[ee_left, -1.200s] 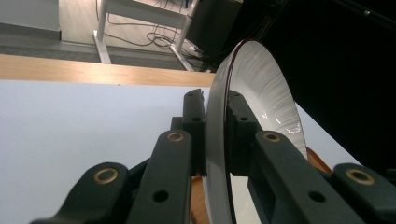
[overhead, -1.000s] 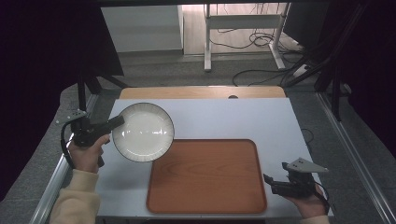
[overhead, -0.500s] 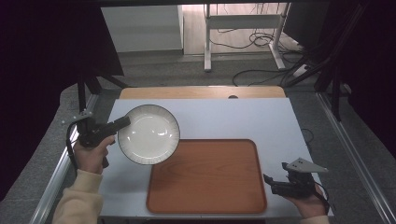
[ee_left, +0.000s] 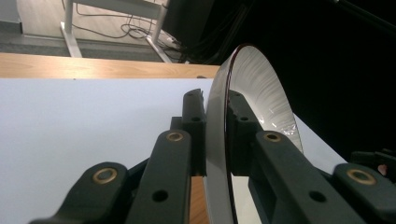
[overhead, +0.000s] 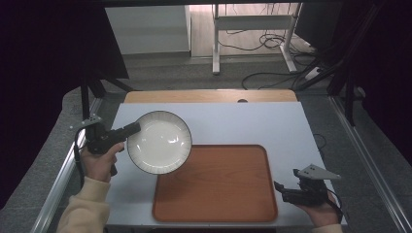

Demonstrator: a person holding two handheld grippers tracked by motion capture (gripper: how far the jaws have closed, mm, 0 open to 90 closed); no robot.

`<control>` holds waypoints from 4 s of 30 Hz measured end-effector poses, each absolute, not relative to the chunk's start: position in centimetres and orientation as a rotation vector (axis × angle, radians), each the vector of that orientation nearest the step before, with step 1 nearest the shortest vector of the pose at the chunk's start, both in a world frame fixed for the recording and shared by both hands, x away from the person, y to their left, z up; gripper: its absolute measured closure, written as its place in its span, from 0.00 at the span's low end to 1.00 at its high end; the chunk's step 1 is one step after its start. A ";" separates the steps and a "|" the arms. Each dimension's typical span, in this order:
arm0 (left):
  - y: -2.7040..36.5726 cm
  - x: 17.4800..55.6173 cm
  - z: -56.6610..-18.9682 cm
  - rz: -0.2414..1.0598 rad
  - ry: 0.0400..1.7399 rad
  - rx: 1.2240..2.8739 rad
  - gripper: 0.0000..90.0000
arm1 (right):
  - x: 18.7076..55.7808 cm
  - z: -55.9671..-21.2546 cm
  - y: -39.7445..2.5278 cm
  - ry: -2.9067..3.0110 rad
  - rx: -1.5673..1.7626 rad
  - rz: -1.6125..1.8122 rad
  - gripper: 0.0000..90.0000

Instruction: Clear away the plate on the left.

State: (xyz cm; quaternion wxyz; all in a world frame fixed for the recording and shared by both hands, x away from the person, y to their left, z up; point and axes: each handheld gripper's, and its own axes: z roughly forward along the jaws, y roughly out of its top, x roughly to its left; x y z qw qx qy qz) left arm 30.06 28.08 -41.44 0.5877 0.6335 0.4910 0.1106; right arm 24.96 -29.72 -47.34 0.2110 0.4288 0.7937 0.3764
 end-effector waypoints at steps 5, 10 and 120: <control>27.2 30.1 -41.5 0.245 1.130 1.500 0.90 | 25.0 -47.3 -29.7 2.208 1.192 1.044 0.19; 26.2 30.2 -41.6 0.228 1.122 1.524 0.90 | 25.0 -47.4 -29.7 2.206 1.191 1.044 0.19; 13.6 33.7 -50.2 0.078 1.091 1.965 0.37 | 25.3 -47.8 -29.7 2.234 1.189 1.038 0.19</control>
